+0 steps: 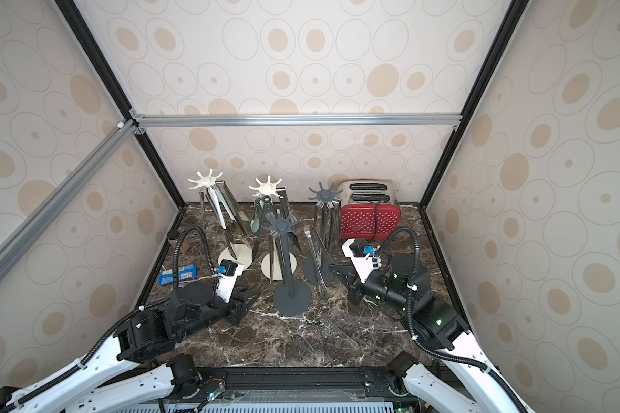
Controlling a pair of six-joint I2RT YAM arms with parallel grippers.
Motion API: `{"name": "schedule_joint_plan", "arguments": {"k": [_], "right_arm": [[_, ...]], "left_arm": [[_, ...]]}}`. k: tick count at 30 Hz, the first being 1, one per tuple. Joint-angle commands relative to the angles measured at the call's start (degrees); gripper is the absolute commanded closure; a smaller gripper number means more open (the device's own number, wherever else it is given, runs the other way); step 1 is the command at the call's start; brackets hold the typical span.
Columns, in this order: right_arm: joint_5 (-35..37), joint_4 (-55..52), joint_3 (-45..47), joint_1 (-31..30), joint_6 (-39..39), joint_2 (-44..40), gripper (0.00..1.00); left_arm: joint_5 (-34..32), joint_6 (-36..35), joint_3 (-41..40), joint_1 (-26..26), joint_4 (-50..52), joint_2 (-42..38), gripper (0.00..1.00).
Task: Hang food tongs on kitchen utensil racks
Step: Hang the food tongs on the rack.
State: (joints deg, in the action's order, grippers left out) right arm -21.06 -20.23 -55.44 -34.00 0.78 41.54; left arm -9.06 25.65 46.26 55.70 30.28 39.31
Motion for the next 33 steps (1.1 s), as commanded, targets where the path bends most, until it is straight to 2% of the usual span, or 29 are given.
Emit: {"name": "schedule_joint_plan", "arguments": {"k": [1,19,33], "right_arm": [[-3.3,6.3,-2.5,0.2,2.0,1.3,1.0],[-1.8,10.3,-2.2,0.1,-0.6,8.0,1.0],[-1.5,12.5,1.6,-1.7,-2.7,11.1,1.0]], "left_arm": [[0.1,-0.8,0.1,-0.3,-1.2,-0.3,0.55],[0.3,-0.7,-0.1,-0.3,-1.1,-0.5,0.55],[0.3,-0.9,0.2,-0.3,-1.1,-0.4,0.55]]}}
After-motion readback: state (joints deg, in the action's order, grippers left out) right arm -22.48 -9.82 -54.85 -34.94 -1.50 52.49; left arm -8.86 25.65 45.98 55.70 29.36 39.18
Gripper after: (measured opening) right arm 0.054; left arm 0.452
